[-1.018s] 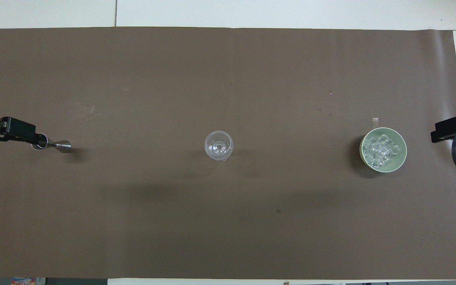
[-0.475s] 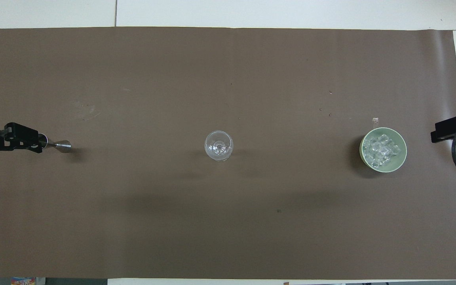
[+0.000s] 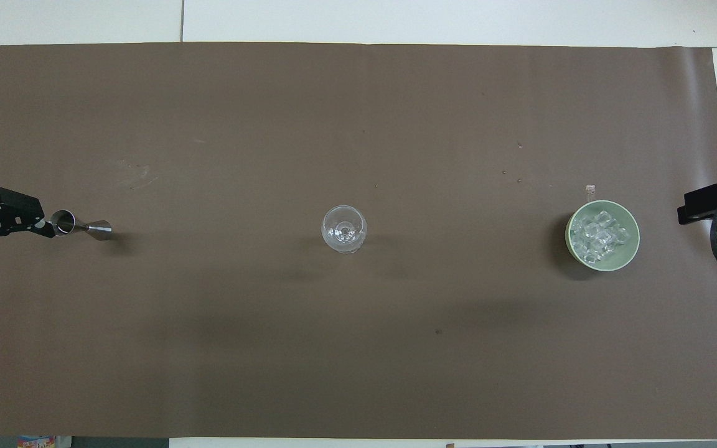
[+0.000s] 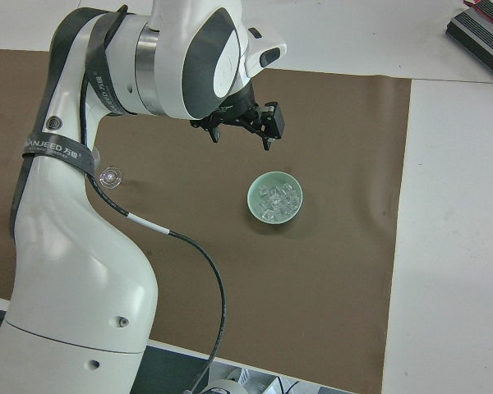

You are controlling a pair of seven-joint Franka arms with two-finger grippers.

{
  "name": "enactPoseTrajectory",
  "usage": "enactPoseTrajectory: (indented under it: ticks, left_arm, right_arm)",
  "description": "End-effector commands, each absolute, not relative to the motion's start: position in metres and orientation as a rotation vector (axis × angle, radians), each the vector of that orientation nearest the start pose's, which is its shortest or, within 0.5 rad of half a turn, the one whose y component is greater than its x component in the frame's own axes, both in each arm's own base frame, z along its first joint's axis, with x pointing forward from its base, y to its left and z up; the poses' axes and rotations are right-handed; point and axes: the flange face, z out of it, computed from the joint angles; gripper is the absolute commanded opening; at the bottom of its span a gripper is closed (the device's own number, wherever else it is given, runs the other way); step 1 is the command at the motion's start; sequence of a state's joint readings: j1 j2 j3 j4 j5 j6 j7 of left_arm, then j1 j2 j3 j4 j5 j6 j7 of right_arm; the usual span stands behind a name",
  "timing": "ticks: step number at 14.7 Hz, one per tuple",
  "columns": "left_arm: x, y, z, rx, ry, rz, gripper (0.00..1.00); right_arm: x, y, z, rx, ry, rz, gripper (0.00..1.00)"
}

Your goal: Pour wine and add ice with both arms

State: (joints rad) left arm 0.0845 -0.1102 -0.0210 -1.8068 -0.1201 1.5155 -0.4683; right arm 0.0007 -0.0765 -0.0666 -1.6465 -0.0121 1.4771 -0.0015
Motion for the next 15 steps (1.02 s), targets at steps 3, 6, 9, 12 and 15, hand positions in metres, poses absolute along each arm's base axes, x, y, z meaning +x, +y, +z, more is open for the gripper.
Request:
enactPoseTrajectory:
  ticks: [3, 6, 9, 12, 15]
  left_arm:
    - [0.532, 0.053, 0.535, -2.973, -1.488, 0.502, 1.00]
    - [0.552, 0.074, 0.502, -2.828, -1.719, 0.622, 1.00]
    - [0.557, 0.131, 0.468, -2.713, -2.029, 0.768, 1.00]
    - [0.559, 0.167, 0.438, -2.645, -2.221, 0.850, 1.00]
    - [0.550, 0.213, 0.395, -2.513, -2.436, 0.976, 1.00]
  right_arm:
    - [0.516, -0.039, 0.625, -3.149, 0.136, 0.114, 1.00]
    - [0.517, -0.042, 0.624, -3.148, 0.150, 0.115, 1.00]
    - [0.517, -0.042, 0.624, -3.148, 0.148, 0.115, 1.00]
    - [0.516, -0.043, 0.624, -3.146, 0.150, 0.114, 1.00]
    - [0.516, -0.045, 0.625, -3.145, 0.157, 0.114, 1.00]
